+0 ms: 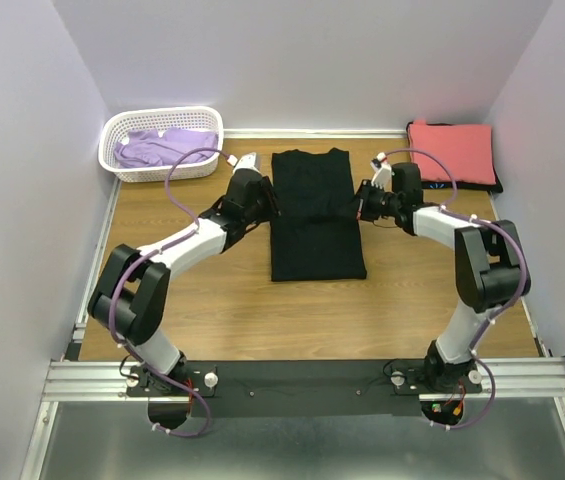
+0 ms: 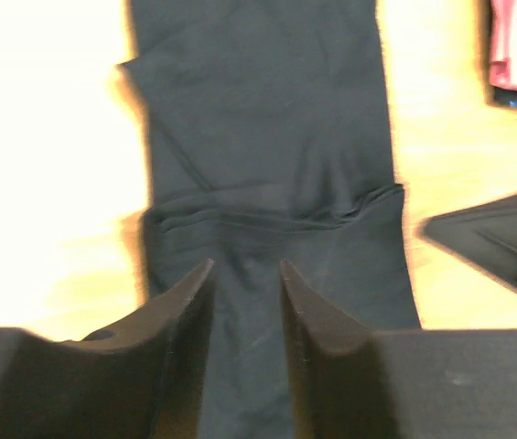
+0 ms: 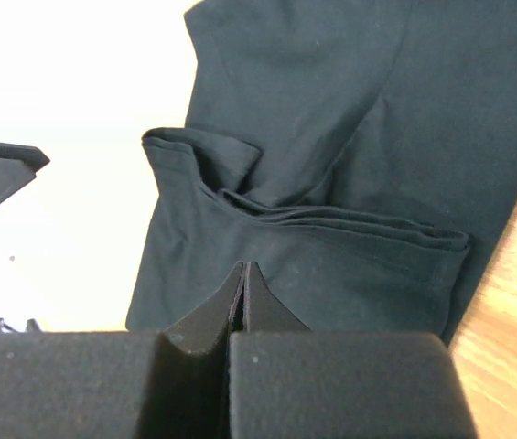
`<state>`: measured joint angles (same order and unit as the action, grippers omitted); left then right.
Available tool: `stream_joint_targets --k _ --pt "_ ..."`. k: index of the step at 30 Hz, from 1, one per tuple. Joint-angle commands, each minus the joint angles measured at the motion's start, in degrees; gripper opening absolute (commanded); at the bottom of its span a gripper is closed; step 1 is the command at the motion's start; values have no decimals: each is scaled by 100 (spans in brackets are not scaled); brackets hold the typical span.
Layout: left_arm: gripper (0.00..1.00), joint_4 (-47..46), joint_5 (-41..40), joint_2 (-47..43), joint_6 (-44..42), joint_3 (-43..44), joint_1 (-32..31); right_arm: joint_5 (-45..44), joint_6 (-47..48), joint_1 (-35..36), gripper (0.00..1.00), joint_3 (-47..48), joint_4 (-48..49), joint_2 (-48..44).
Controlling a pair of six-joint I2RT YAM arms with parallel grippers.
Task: Fold and stack the t-shirts
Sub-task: Fold the tshirt
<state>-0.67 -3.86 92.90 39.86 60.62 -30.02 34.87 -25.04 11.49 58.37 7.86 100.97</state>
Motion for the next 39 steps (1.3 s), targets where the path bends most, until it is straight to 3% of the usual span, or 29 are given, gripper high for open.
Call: stream_joint_targets --k 1,6,11,16,23,26,31,35,39 --pt "39 -1153 779 351 312 -481 49 617 -238 -120 3 87 418 519" --pt "29 -1287 861 1176 242 -140 145 591 -317 -261 3 219 690 1064" --pt "24 -1445 965 2002 461 116 452 617 -931 -656 3 -1 1611 1889" --pt "23 -1340 1414 2452 567 301 690 749 -1258 -1051 3 -71 1947 2339" --pt "27 -1208 1388 1979 497 310 770 1056 -1389 -1070 6 -54 1948 1797" --pt "42 -1164 1344 1372 436 135 734 1249 -1513 -1035 8 -238 1913 1104" --pt "59 -603 1493 484 251 -32 603 1890 -1574 -868 10 -729 1632 284" --pt "59 -461 1729 18 233 -480 287 2111 -1373 -587 10 -1273 1360 -200" --pt "49 -452 1906 43 154 -1077 40 2138 -829 -498 10 -1758 990 -183"
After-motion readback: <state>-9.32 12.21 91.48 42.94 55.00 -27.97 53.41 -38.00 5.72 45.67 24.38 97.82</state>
